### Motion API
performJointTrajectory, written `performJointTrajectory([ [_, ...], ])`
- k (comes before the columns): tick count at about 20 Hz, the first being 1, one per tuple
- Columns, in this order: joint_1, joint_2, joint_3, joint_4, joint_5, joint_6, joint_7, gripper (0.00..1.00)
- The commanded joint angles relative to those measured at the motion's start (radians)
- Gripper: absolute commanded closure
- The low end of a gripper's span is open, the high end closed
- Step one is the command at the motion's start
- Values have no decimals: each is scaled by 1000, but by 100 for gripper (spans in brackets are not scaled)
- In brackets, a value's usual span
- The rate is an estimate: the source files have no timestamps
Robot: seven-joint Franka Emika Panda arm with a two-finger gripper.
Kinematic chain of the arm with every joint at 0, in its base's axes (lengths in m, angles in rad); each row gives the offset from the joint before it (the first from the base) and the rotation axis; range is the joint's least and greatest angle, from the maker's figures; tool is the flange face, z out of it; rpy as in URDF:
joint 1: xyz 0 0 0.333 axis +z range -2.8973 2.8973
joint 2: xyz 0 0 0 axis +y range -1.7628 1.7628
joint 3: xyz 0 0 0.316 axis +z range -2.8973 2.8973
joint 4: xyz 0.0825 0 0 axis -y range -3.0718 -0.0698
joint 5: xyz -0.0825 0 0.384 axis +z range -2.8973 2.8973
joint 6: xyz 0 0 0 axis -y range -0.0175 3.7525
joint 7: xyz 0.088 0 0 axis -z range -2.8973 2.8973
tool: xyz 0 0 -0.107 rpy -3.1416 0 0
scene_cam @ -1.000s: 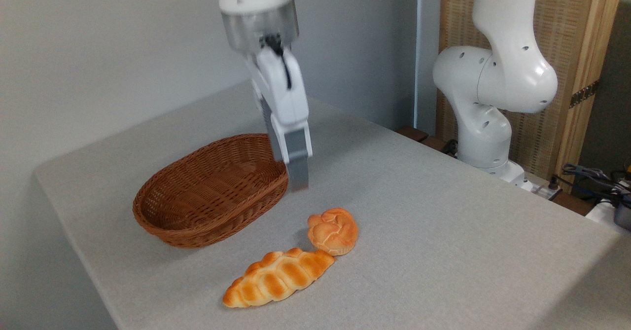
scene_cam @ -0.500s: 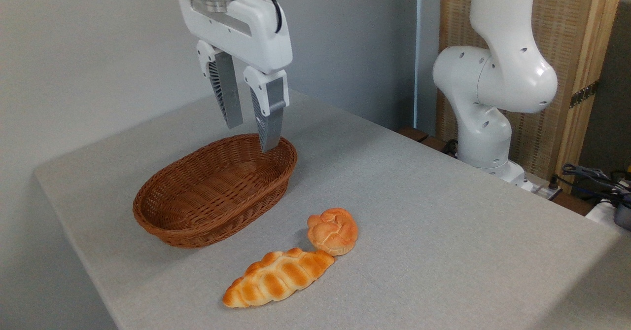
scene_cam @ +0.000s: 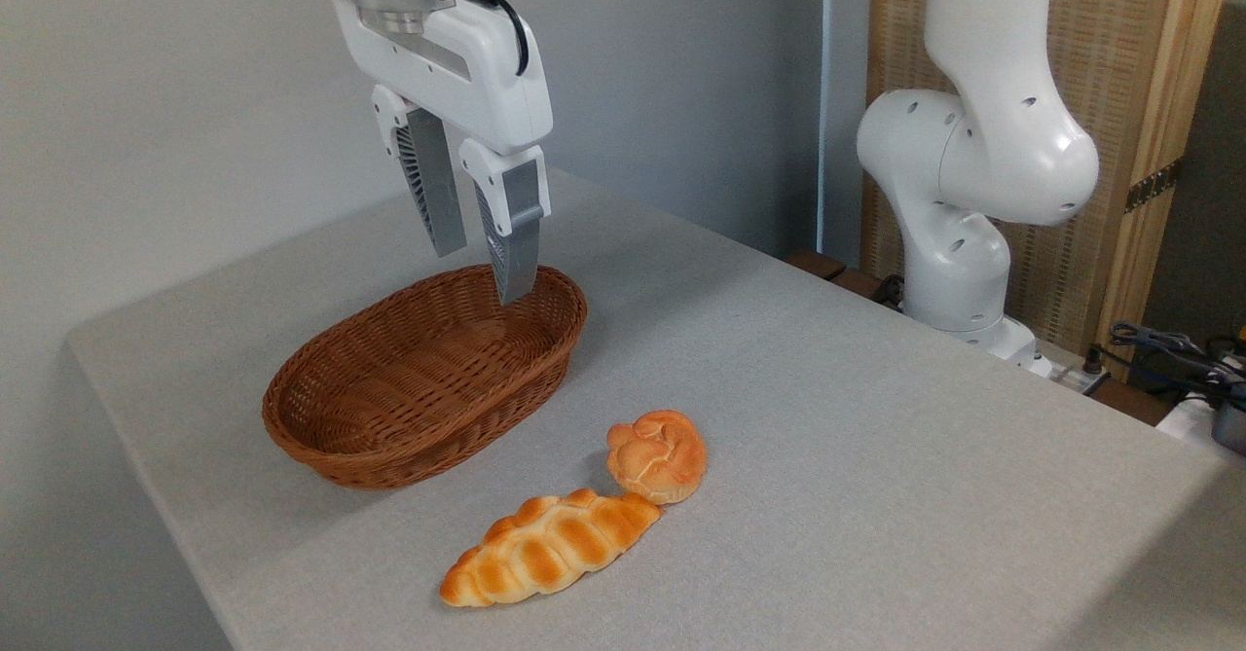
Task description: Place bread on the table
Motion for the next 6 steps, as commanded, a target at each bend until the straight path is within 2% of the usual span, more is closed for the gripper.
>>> performJointTrajectory([
  [1,-46,2,54,13,-2,-20,0,0],
  [6,-53,1,64,-5,-2,17,10,0],
])
